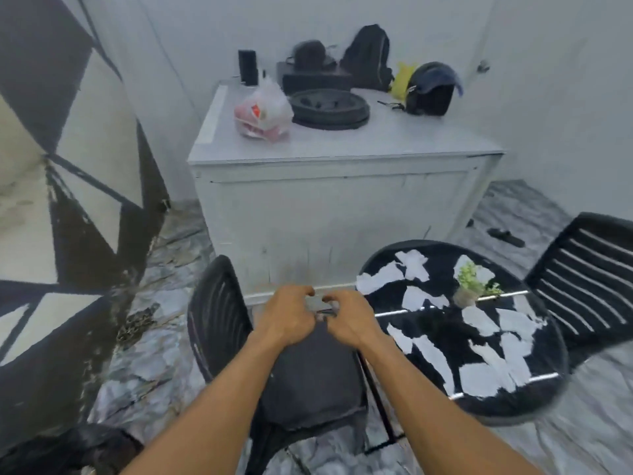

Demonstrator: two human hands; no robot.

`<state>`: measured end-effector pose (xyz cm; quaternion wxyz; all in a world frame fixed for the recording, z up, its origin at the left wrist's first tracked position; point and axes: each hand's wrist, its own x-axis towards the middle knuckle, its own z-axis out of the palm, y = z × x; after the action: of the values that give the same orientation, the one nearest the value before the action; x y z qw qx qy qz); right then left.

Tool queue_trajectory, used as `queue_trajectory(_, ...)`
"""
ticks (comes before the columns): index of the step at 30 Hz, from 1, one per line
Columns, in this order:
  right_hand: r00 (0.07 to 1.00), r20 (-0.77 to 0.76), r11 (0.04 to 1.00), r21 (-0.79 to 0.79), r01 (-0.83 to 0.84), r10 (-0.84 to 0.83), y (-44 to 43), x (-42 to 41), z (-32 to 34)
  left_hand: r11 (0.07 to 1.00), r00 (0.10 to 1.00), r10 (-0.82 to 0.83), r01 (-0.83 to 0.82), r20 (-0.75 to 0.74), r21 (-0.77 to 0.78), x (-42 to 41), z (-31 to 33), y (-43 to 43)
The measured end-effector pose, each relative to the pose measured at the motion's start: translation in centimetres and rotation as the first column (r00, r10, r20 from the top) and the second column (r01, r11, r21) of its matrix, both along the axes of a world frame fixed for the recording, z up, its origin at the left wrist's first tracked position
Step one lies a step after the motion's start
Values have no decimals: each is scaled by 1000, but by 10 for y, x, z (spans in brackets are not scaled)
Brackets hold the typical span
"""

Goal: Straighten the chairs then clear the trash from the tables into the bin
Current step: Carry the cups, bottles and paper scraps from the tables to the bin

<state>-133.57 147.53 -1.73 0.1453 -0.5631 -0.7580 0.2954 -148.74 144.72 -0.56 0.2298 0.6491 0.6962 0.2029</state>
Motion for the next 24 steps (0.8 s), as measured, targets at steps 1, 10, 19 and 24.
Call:
queue_trajectory(1,999,-2,999,2,38,-38,2,29,-3,999,999,-50,50,-2,3,27,-4,10)
queue_trajectory(10,970,37,967,-84,241,-239,31,231,-39,950,951,-304,297,-60,-96,230,-44,74)
queue_trajectory(19,863,268,833,-251,492,-429,35,351,-124,905,986,-145,100,-80,-413,283,-141,92)
queue_trajectory(24,805,411,767,-306,564,-428,48,374,-170,884,974,-199,132,-106,-449,323,-185,96)
